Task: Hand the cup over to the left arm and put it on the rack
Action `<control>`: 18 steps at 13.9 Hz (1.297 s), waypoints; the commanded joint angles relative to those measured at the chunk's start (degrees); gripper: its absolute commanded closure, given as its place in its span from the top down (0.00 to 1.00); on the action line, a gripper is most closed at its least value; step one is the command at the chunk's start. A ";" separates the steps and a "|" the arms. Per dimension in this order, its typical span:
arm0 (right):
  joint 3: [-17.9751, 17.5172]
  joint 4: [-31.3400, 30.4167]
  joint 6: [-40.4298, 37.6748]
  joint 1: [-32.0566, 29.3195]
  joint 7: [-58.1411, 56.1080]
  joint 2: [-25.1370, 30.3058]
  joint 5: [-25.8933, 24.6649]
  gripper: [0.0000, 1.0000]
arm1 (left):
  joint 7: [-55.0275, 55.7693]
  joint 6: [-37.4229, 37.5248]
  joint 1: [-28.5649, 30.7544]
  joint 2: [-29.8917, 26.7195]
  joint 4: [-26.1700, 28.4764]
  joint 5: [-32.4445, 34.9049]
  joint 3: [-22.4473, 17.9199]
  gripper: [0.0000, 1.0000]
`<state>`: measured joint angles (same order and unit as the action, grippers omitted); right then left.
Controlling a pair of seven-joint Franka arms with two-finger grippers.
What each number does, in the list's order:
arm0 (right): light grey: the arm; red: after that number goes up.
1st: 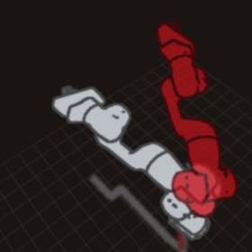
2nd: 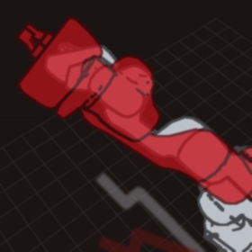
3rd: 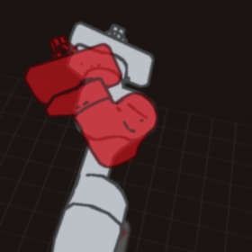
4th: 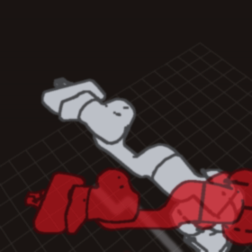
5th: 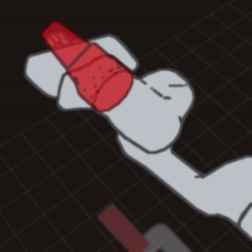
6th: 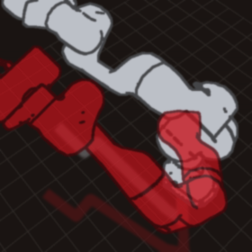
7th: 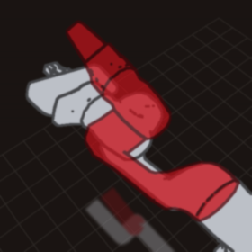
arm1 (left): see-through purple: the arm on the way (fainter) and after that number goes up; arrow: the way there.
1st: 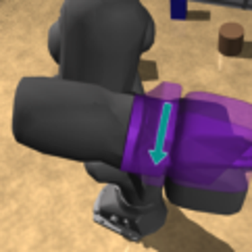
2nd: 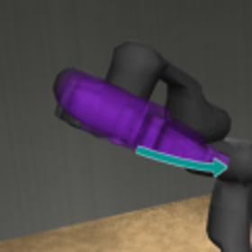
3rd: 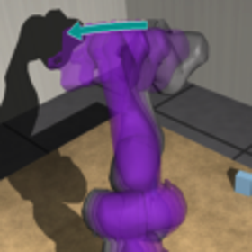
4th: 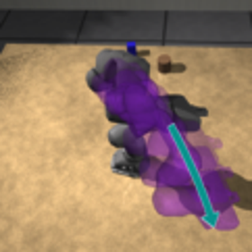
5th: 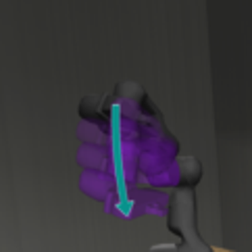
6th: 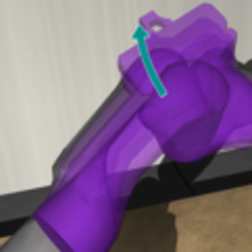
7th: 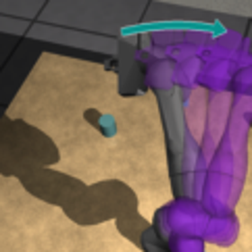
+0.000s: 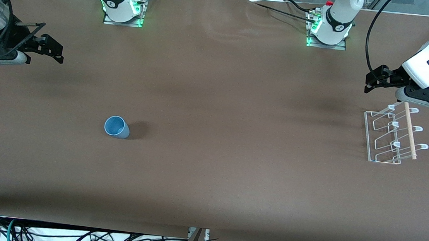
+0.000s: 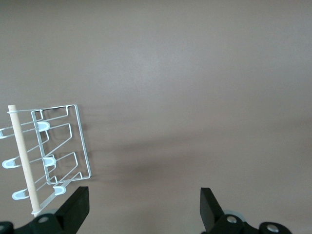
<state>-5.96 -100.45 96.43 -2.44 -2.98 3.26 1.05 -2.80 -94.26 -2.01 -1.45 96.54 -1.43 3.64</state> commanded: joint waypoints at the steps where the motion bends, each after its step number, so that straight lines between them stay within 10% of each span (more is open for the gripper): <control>1: -0.55 1.57 -1.07 -0.55 -0.01 -0.88 -0.70 1.00 | -1.33 -0.40 0.08 1.10 -1.26 -0.33 0.05 1.00; 18: -0.99 1.57 1.12 -0.29 -3.08 -11.94 0.00 1.00 | -1.24 -0.31 -0.36 1.19 -1.44 -0.33 0.22 1.00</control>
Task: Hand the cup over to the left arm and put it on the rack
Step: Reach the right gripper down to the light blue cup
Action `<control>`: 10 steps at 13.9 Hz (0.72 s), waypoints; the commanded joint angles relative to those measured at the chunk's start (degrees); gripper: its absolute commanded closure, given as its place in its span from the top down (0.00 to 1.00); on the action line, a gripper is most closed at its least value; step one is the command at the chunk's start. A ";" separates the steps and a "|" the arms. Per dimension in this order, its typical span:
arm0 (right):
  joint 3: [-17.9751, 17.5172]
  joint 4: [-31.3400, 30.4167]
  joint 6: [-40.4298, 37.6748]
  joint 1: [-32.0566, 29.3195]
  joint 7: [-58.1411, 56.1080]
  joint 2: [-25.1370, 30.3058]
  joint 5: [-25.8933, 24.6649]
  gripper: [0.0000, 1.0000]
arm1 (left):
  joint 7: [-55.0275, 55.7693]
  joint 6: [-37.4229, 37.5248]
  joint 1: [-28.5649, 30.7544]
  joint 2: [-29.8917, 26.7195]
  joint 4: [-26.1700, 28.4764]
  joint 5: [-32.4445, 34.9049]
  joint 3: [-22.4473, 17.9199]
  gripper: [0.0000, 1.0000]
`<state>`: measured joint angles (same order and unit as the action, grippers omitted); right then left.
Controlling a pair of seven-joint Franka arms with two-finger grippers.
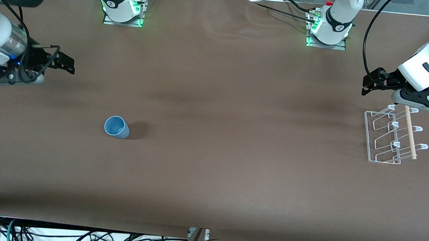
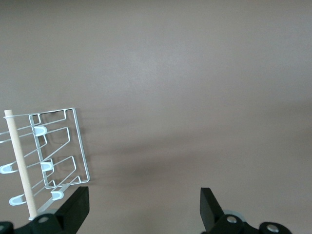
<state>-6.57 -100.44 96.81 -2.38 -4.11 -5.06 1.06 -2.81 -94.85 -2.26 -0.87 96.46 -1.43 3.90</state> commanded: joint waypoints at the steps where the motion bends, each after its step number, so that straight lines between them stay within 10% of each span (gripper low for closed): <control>1: -0.37 1.56 2.66 -0.34 -3.00 -5.38 0.08 1.00 | -1.24 0.37 -0.12 0.60 -1.27 -0.42 -0.03 1.00; 10: -0.63 10.60 8.13 2.64 -4.15 -23.75 -0.44 1.00 | -1.24 0.63 -0.12 0.43 -1.27 -0.42 0.15 1.00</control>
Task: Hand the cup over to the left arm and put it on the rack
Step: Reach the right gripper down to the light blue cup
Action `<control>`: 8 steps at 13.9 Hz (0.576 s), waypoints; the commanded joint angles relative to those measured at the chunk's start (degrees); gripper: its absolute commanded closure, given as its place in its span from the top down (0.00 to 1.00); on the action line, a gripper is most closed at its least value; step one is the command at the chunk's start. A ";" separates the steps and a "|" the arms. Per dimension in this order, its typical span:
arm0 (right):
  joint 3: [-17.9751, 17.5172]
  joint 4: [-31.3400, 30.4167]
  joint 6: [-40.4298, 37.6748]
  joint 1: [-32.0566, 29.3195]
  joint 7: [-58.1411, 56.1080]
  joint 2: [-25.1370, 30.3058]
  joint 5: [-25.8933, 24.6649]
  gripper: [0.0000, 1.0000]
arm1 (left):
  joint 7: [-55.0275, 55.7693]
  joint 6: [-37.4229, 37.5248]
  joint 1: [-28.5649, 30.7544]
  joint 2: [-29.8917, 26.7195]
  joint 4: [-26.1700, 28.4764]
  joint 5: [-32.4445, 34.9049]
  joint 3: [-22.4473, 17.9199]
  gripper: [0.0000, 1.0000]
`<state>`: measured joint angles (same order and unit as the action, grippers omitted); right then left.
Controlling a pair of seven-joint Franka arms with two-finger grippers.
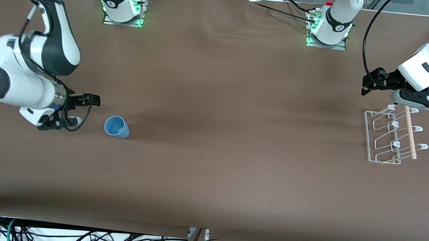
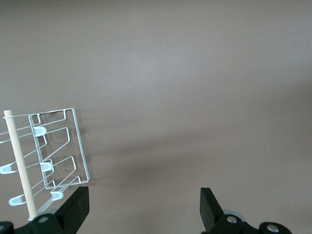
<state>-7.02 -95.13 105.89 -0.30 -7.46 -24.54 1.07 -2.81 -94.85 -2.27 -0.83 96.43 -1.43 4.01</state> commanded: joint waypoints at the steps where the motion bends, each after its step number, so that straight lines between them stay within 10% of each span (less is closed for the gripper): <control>1: -0.10 7.57 -0.86 0.83 -0.80 -6.03 -0.54 1.00 | -1.23 0.63 -0.10 0.39 -1.24 -0.42 0.03 1.00; 8: -0.10 11.37 6.88 2.32 4.03 -13.34 -0.54 1.00 | -1.23 0.46 -0.10 0.48 -1.42 -0.33 0.12 1.00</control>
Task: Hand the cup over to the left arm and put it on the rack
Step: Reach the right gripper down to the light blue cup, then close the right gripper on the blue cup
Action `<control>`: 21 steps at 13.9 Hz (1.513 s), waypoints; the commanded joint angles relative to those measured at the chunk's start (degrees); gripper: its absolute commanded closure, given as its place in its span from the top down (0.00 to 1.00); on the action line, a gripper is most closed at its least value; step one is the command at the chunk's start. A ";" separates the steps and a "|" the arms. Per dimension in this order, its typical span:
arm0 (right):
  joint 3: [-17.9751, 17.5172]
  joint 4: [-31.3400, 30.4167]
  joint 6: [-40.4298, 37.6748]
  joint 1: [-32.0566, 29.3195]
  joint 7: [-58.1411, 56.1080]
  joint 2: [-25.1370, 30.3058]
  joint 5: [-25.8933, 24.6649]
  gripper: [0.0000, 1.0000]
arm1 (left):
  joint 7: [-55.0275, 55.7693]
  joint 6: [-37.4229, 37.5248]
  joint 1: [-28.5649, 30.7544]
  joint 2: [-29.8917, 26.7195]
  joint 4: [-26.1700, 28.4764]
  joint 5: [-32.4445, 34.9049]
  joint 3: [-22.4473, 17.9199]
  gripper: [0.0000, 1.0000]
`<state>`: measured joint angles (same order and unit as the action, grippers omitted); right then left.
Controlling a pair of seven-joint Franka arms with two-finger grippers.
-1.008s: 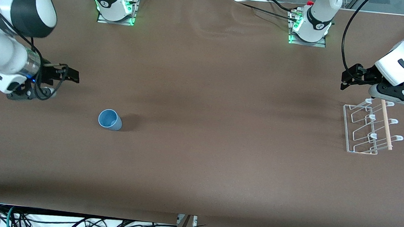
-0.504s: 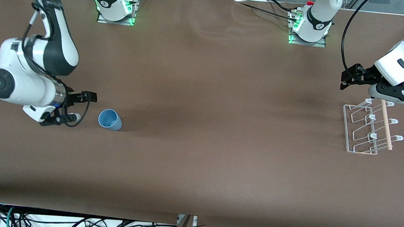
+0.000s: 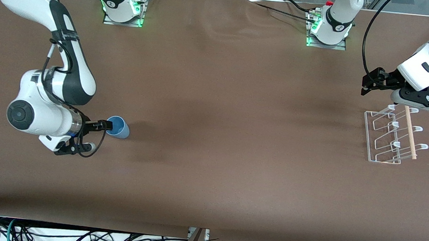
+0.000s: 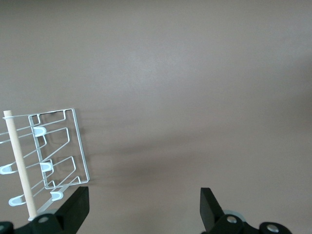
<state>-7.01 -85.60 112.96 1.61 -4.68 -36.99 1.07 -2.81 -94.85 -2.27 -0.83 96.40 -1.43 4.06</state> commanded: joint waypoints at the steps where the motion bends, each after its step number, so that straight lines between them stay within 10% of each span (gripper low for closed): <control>1: -0.02 1.84 -0.20 0.42 1.16 -1.15 -0.63 1.00 | -1.23 0.46 -0.19 0.48 -1.39 -0.33 0.07 1.00; 12: -0.02 0.61 -0.90 1.03 1.25 -2.29 -0.71 0.97 | -1.23 0.72 -0.10 0.39 -1.21 -0.42 0.07 1.00; 18: 0.07 0.78 -0.90 1.73 2.64 -3.26 -0.27 0.00 | -1.23 0.72 -0.10 0.48 -1.30 -0.42 0.07 1.00; 21: 0.07 0.78 -0.38 1.65 3.71 -3.35 -0.01 0.00 | -1.23 0.72 -0.10 0.48 -1.30 -0.42 0.07 1.00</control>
<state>-6.95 -85.39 112.63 3.17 -2.02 -40.22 1.07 -2.81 -94.85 -2.29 -0.83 96.39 -1.43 4.15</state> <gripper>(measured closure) 0.767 0.000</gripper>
